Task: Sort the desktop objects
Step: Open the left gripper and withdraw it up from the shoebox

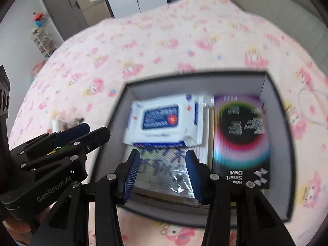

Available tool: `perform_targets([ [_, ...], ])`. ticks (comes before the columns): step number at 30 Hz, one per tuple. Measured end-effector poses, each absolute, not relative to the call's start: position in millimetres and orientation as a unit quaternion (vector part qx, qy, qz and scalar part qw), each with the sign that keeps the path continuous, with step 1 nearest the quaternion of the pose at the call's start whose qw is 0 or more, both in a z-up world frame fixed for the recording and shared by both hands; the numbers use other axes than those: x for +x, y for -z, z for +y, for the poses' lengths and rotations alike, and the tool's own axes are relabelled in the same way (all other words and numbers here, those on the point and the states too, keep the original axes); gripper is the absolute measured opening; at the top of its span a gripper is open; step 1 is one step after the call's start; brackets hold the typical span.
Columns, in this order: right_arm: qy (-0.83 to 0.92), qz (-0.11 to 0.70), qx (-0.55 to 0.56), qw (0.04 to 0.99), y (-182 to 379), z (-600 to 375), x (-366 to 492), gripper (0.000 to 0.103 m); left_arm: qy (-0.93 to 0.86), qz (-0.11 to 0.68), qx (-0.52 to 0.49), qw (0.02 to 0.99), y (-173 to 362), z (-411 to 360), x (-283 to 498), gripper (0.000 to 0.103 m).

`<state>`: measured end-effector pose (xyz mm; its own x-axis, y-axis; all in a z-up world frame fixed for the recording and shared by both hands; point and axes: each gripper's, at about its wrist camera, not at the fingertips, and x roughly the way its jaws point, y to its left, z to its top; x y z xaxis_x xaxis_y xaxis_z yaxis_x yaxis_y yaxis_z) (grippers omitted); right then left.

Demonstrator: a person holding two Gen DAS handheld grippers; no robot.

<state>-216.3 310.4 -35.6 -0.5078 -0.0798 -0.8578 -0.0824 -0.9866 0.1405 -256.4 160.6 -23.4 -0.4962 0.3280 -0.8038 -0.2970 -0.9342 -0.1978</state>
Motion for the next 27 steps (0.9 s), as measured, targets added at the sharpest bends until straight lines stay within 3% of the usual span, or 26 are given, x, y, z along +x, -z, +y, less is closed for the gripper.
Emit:
perform_targets([
  [8,-0.913,0.074,-0.402,-0.011,-31.7,267.9,-158.7,0.047,-0.908,-0.025,-0.389,0.154,-40.9,103.3,-176.6,0.053],
  [25,-0.927,0.047,-0.372,-0.016,-24.8,180.6,-37.3,0.049,-0.93,0.005,-0.36,0.073,-38.5,37.1,-39.1,0.062],
  [27,-0.929,0.046,-0.368,-0.013,-25.1,179.2,-28.7,0.049,-0.931,0.004,-0.36,0.065,-36.8,35.2,-30.1,0.071],
])
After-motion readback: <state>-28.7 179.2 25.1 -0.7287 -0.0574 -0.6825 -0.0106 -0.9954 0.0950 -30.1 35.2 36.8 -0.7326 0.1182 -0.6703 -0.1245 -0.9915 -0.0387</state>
